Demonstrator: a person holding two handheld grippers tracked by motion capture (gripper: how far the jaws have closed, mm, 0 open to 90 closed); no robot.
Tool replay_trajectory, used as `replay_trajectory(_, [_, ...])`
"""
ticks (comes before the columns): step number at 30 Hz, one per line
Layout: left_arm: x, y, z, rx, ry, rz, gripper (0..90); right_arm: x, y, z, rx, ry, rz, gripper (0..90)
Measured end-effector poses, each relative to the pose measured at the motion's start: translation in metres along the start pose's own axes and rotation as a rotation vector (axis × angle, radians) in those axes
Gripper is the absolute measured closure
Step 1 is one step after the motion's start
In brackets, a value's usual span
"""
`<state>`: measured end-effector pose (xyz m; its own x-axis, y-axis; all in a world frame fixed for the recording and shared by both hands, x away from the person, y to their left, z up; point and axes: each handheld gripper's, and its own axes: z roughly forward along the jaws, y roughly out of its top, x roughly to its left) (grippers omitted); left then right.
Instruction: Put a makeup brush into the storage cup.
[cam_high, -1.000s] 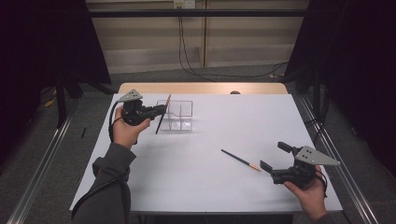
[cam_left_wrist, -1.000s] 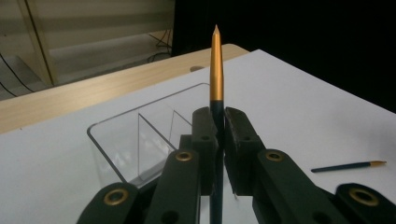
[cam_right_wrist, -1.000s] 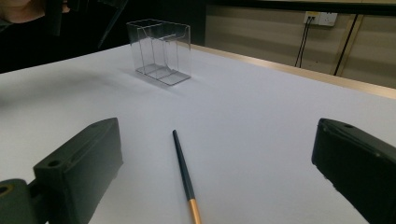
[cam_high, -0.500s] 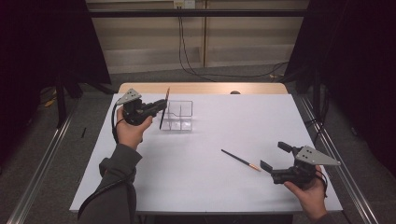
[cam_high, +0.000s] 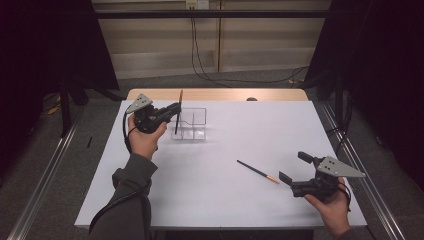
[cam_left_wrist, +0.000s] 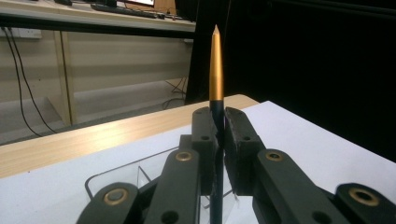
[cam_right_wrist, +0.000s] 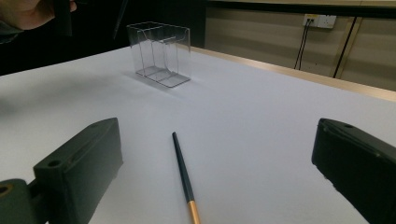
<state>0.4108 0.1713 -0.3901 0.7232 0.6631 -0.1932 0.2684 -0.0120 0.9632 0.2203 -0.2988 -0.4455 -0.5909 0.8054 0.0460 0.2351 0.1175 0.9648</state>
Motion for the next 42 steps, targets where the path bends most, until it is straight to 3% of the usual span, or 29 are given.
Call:
replay_trajectory(7, [-0.004, 0.000, 0.006, -0.024, 0.007, -0.007, 83.4, 0.000, 0.000, 0.000, 0.000, 0.002, -0.004, 1.0])
replay_trajectory(15, [-0.006, 0.004, 0.012, -0.018, -0.007, 0.026, 83.4, 0.000, 0.000, 0.000, -0.003, 0.000, -0.002, 1.0])
replay_trajectory(16, [-0.008, 0.004, 0.013, -0.034, -0.008, 0.003, 83.3, -0.001, 0.000, 0.000, -0.003, 0.004, -0.004, 1.0])
replay_trajectory(18, [-0.008, 0.005, 0.014, -0.022, 0.008, 0.016, 83.3, -0.001, 0.000, 0.000, -0.001, 0.005, -0.001, 1.0])
replay_trajectory(20, [-0.009, 0.005, 0.016, -0.033, -0.002, 0.001, 83.4, -0.001, 0.000, 0.000, -0.002, 0.003, -0.002, 1.0])
replay_trajectory(21, [-0.008, 0.006, 0.016, -0.027, 0.002, 0.019, 83.4, -0.001, 0.000, 0.000, -0.002, 0.003, -0.002, 1.0])
replay_trajectory(27, [-0.011, 0.008, 0.022, -0.028, -0.002, 0.022, 83.4, -0.001, 0.000, 0.000, -0.004, 0.005, 0.000, 1.0])
replay_trajectory(29, [-0.013, 0.008, 0.024, -0.045, -0.004, 0.006, 83.4, -0.001, 0.000, 0.000, -0.001, 0.004, 0.000, 1.0])
replay_trajectory(31, [-0.013, 0.009, 0.025, -0.030, 0.002, 0.028, 83.4, -0.001, 0.000, -0.001, -0.003, 0.004, 0.002, 1.0])
replay_trajectory(33, [-0.014, 0.009, 0.027, -0.042, 0.005, 0.007, 83.4, -0.001, 0.000, -0.001, -0.004, -0.001, 0.005, 1.0])
replay_trajectory(36, [-0.012, 0.009, 0.028, -0.037, -0.001, 0.025, 83.4, -0.001, 0.000, -0.001, -0.006, -0.003, 0.001, 1.0])
replay_trajectory(38, [-0.013, 0.010, 0.030, -0.054, 0.005, -0.001, 83.4, -0.002, 0.000, -0.001, -0.006, 0.001, 0.002, 1.0])
replay_trajectory(42, [-0.012, 0.010, 0.031, -0.061, 0.006, -0.008, 83.3, -0.001, 0.000, -0.001, -0.003, -0.002, 0.007, 1.0])
